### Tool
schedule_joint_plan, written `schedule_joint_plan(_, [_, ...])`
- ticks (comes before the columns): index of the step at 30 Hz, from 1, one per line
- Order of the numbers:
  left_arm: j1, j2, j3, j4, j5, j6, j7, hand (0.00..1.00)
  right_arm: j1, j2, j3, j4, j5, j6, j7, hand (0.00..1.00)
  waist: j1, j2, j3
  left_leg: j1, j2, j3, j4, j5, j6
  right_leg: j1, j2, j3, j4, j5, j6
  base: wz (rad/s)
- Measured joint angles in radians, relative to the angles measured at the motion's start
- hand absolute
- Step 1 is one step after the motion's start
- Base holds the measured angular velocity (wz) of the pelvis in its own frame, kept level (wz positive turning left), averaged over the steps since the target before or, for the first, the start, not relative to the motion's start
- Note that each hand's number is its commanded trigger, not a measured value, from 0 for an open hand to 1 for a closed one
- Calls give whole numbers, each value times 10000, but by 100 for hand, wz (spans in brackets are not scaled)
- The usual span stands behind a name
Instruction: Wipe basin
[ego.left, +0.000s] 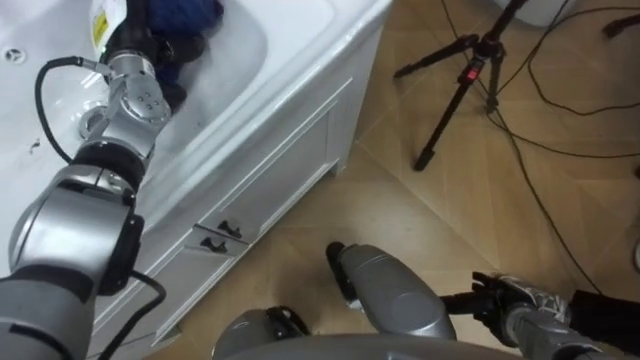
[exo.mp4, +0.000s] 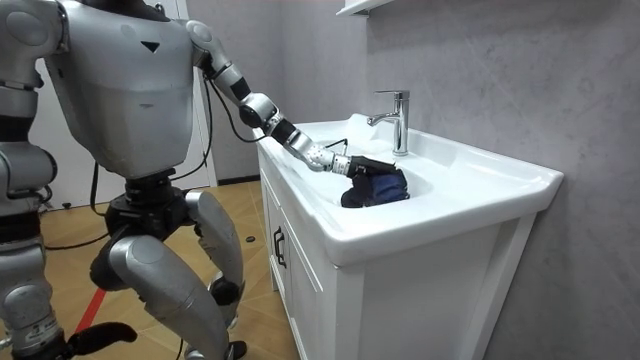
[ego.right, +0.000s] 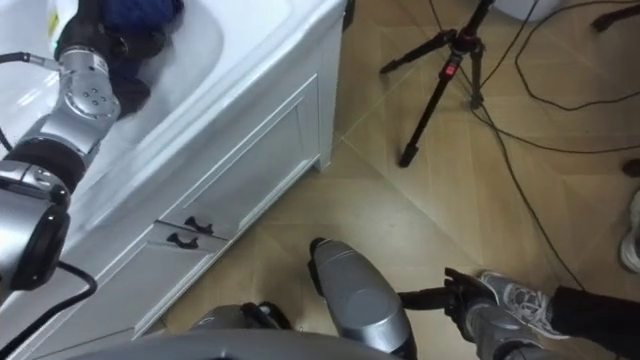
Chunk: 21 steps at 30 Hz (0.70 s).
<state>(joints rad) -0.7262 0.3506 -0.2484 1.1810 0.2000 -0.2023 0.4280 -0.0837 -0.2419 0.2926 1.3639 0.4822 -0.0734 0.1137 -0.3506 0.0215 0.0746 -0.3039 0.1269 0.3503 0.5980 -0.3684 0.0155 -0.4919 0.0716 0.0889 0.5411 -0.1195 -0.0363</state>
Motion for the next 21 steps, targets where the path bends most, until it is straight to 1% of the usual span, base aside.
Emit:
schedule_joint_plan(6, [-251, -41, 75, -85, -1, 0, 27, 100, 30, -6, -13, -11, -199, -5, -99, 0, -33, 29, -12, -2, 1, 39, -9, -14, 28, 16, -2, 25, -67, 34, 46, -2])
schedule_joint_plan(8, [-262, -115, 76, -287, -4, 0, 155, 100, 69, -7, -13, -17, -259, -7, -227, 0, -42, 97, -38, 7, -4, 42, -10, -27, 51, 28, -21, 18, -62, 42, 59, 0])
schedule_joint_plan(9, [-261, -136, 74, -365, -4, 0, 190, 100, 74, -8, -13, -15, -271, -7, -257, 0, -43, 115, -39, 6, -7, 42, -10, -30, 56, 27, -29, 15, -62, 41, 61, 0])
schedule_joint_plan(13, [-262, -253, 48, -986, -114, 0, 354, 100, 71, -60, -18, -30, -274, -4, -256, 0, -49, 182, -76, 44, -34, 60, -133, 4, 113, 32, -173, 10, -59, 14, 105, 3])
schedule_joint_plan(18, [-266, -305, -43, -1087, -118, -29, 376, 100, 43, -111, -16, -50, -278, 3, -242, 0, -165, 187, -79, 252, -42, 100, -209, 3, 112, 208, -166, 30, -88, -6, 121, 0])
schedule_joint_plan(19, [-266, -310, -44, -1063, -123, -46, 376, 100, 44, -120, -6, -51, -301, 4, -261, 0, -206, 187, -78, 272, -58, 100, -227, 5, 111, 218, -169, 34, -79, -11, 121, 0])
schedule_joint_plan(20, [-266, -310, -43, -1026, -123, -62, 377, 100, 69, -135, -4, -48, -337, 11, -283, 0, -249, 187, -78, 306, -149, 101, -276, 8, 110, 224, -163, 39, -52, -35, 127, 0])
schedule_joint_plan(21, [-266, -309, -42, -1002, -133, -81, 377, 100, 69, -151, -3, -36, -351, 18, -290, 0, -263, 188, -78, 321, -174, 101, -300, 12, 107, 224, -160, 55, -34, -45, 128, 0])
